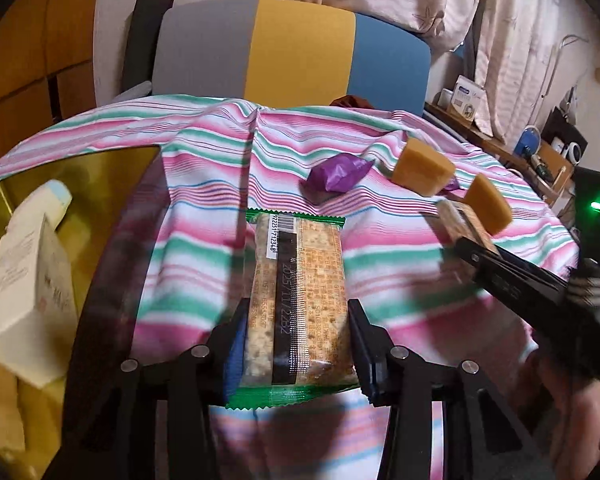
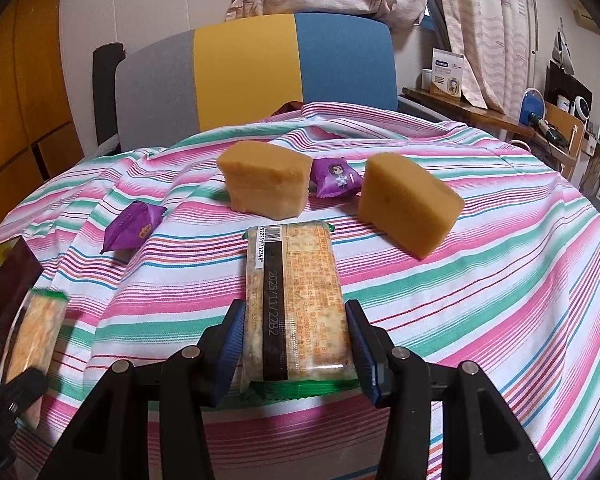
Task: Organize objects
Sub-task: 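Lift the cracker pack with the right gripper while the left gripper grasps another cracker pack, then carry both cracker packs to the gold tray and release them inside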
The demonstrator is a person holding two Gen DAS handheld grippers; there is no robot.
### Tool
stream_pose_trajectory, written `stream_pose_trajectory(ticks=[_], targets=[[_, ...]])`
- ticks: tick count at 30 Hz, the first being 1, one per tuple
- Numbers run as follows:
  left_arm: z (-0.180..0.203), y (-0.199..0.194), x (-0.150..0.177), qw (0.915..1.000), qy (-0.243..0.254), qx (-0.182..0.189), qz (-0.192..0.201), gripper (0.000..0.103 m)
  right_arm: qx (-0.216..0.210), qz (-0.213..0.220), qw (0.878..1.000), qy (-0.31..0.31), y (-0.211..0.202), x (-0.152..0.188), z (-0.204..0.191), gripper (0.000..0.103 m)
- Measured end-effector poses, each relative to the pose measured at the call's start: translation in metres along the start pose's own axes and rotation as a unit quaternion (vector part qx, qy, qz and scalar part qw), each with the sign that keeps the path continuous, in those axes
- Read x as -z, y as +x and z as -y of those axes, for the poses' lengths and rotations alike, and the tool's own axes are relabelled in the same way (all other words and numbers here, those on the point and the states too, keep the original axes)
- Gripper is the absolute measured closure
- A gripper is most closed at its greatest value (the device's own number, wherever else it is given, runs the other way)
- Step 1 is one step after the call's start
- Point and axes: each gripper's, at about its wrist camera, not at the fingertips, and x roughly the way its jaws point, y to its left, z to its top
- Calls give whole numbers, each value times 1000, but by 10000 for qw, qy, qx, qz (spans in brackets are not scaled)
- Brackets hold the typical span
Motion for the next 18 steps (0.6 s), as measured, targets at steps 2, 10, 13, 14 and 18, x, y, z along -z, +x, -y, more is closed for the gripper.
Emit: stream_pose_trajectory(ticks=[2,10,13,14,18], targets=[[-2,-11,2,10000,-22,68,65,57,9,10,10000,-12,0,0,0,53],[-23,-70,-1,9977,-169,279,588,57,95,225,9995,-216,-9,1,-8,53],[-40,-90,-4,9965,-329,216,734,57,122,317,9988,-347,-13,2,-12,53],[-46,-94,-5,9962,-376,193,762,57,131,344,9985,-402,-15,2,-14,53],[-78,-112,-8,9936,-722,34,873,57,171,378,9976,-553,-17,3,-20,53]])
